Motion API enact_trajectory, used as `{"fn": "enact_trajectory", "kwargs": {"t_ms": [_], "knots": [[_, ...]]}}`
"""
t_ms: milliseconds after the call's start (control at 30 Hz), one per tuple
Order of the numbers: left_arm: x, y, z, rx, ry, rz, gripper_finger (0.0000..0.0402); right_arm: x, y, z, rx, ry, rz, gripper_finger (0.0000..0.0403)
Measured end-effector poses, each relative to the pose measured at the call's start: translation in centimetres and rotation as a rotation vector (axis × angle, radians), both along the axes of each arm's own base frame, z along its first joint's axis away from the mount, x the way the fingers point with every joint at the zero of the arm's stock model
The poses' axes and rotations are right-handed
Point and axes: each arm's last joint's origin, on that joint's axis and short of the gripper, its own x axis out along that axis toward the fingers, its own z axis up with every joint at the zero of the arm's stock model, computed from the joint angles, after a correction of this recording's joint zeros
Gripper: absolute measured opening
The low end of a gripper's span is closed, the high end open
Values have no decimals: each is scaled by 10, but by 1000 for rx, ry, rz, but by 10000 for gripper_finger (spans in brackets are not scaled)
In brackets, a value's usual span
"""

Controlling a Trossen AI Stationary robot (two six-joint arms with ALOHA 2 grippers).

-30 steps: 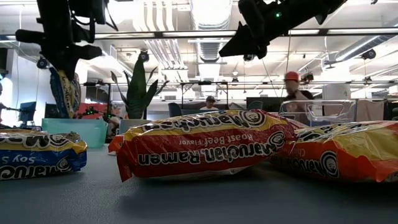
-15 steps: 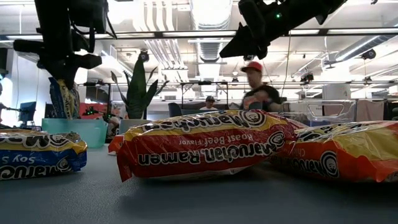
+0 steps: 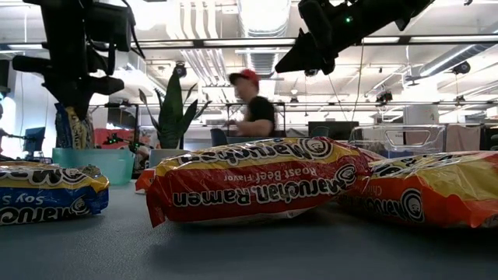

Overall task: Sort Maruchan noodles
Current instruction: Put the blue noodle pack into the green bin, then put the orange noodle pack into the blue bin

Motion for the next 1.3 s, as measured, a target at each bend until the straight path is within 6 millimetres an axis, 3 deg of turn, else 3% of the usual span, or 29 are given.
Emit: {"fn": "enact_trajectory", "kwargs": {"t_ms": [600,1033,1133,1300], "knots": [[-2,-1,-10,-6,-5,29,64,0,0,0,0,0,0,9],[-2,-1,-10,-4,-6,32,144,0,0,0,8,-2,-3,9],[0,0,-3,-6,1,-7,156,0,0,0,9,-2,-3,9],[9,-2,23,19,-38,-119,164,0,0,0,22,-7,-9,9]]}}
